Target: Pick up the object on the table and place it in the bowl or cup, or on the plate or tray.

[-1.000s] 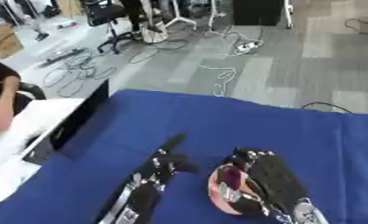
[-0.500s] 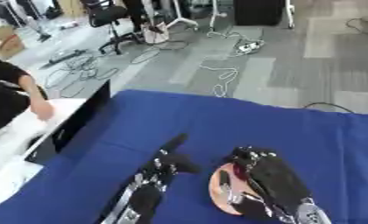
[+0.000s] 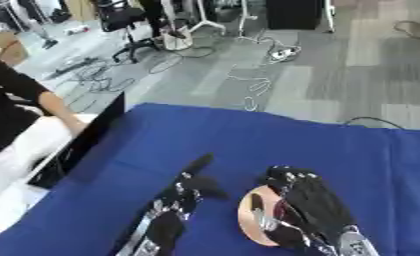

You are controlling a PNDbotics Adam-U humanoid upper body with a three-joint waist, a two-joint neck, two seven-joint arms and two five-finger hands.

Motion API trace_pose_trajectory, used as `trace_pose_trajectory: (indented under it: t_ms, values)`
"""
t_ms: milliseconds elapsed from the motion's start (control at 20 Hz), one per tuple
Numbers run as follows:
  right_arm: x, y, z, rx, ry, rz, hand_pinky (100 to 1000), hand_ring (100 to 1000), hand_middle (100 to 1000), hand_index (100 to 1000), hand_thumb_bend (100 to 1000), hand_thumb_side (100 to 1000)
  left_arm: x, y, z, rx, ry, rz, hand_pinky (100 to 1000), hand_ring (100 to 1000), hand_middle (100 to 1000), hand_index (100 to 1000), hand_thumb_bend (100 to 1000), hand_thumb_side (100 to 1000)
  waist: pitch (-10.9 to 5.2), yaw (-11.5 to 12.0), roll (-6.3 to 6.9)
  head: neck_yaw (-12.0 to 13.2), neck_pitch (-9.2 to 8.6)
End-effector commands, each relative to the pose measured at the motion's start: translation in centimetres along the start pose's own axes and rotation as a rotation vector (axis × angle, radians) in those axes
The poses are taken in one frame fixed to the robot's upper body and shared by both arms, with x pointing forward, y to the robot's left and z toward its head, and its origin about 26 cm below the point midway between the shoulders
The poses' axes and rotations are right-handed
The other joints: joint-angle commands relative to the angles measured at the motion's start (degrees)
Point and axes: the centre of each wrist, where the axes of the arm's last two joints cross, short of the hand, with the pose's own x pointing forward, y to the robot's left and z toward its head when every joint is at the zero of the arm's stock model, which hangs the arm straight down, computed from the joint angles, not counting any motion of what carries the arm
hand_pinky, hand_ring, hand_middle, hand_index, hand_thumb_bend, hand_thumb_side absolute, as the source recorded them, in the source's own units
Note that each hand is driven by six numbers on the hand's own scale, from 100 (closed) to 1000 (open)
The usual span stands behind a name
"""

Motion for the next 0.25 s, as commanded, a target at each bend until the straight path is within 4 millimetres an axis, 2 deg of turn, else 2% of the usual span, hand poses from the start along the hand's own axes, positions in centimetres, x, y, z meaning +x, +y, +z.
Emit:
trace_pose_trajectory:
  t_ms: [50, 100, 150, 200, 250]
  values:
    - [-0.5, -2.2, -0.8, -0.06, 0.008, 0.043, 522, 672, 677, 776, 100, 897, 0.6, 0.2, -0.2, -0.005, -0.022, -0.013, 1000, 761, 1000, 827, 371, 839, -1.49, -0.3, 0.01, 0.5, -0.12]
    - [-0.6, -2.6, -0.9, -0.076, 0.025, 0.042, 509, 675, 688, 788, 100, 889, 0.6, 0.2, -0.2, -0.005, -0.022, -0.015, 1000, 761, 1000, 827, 372, 838, -1.63, -0.7, -0.01, 0.6, -0.16]
    - [-0.7, -3.0, -1.0, -0.088, 0.04, 0.036, 497, 679, 691, 800, 100, 940, 0.6, 0.3, -0.2, -0.005, -0.022, -0.016, 1000, 761, 1000, 827, 372, 838, -1.71, -0.9, -0.02, 0.7, -0.2]
    - [-0.8, -3.4, -1.0, -0.115, 0.072, 0.01, 490, 686, 694, 808, 100, 912, 0.6, 0.3, -0.2, -0.006, -0.024, -0.018, 1000, 762, 1000, 828, 373, 836, -1.85, -1.3, -0.04, 0.8, -0.29]
    - [-0.8, -3.9, -1.0, -0.147, 0.101, -0.025, 485, 694, 703, 817, 100, 934, 0.6, 0.4, -0.2, -0.006, -0.024, -0.02, 1000, 763, 1000, 829, 374, 834, -2.01, -1.8, -0.07, 1.0, -0.39]
